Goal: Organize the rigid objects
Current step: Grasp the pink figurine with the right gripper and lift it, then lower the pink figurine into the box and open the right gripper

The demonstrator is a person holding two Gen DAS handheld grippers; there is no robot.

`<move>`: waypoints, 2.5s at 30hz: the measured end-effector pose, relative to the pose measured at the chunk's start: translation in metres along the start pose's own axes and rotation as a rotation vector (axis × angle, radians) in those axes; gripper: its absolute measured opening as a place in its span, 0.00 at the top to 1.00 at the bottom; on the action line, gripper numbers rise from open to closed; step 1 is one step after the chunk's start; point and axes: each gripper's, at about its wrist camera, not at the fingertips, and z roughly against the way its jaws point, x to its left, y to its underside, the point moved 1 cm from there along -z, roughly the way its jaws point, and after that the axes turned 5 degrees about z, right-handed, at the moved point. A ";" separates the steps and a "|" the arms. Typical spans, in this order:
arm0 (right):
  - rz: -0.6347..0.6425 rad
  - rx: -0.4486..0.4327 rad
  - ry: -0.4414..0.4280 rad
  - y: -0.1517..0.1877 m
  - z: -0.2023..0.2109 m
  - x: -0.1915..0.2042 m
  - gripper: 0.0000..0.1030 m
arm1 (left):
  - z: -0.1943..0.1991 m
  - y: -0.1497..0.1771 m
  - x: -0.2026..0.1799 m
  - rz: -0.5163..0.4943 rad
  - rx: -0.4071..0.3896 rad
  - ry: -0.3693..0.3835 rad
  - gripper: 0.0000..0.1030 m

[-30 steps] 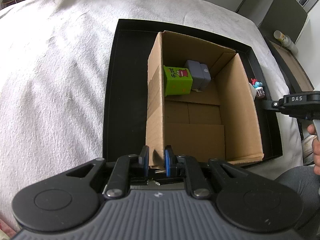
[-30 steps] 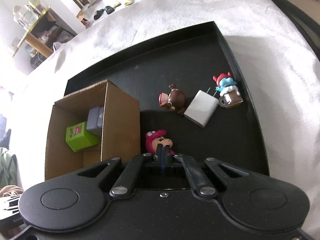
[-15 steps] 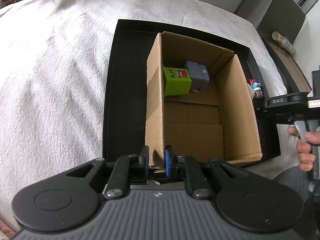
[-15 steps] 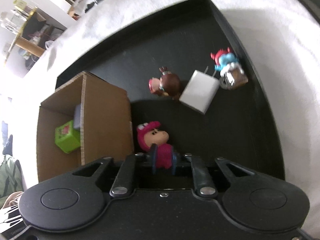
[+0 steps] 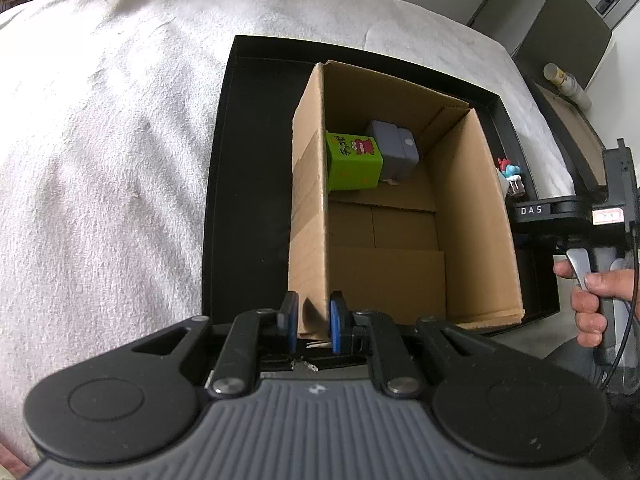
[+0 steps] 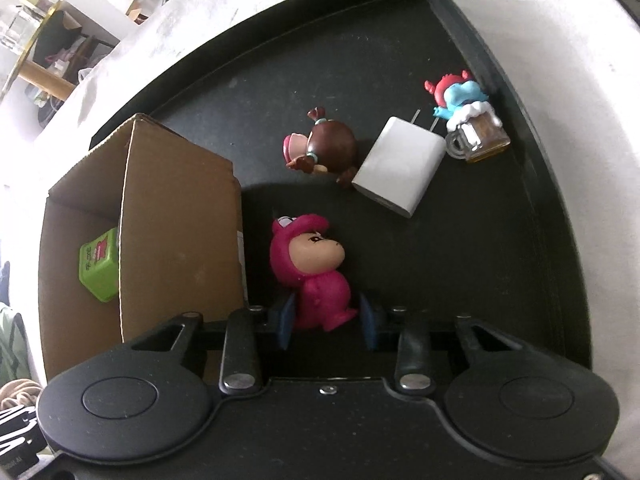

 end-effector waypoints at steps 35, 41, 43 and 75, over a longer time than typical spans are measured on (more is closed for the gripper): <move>0.042 -0.209 -0.057 0.002 0.097 0.018 0.79 | 0.003 0.002 0.001 0.004 -0.012 0.002 0.87; 0.081 -0.248 -0.072 -0.001 0.113 0.040 0.79 | 0.004 0.002 0.004 0.007 -0.014 0.015 0.87; 0.094 -0.260 -0.081 -0.003 0.117 0.049 0.79 | 0.004 0.002 0.005 0.010 -0.014 0.021 0.87; 0.150 -0.262 0.006 -0.024 0.106 0.107 0.70 | 0.006 0.001 0.015 0.014 -0.011 0.089 0.87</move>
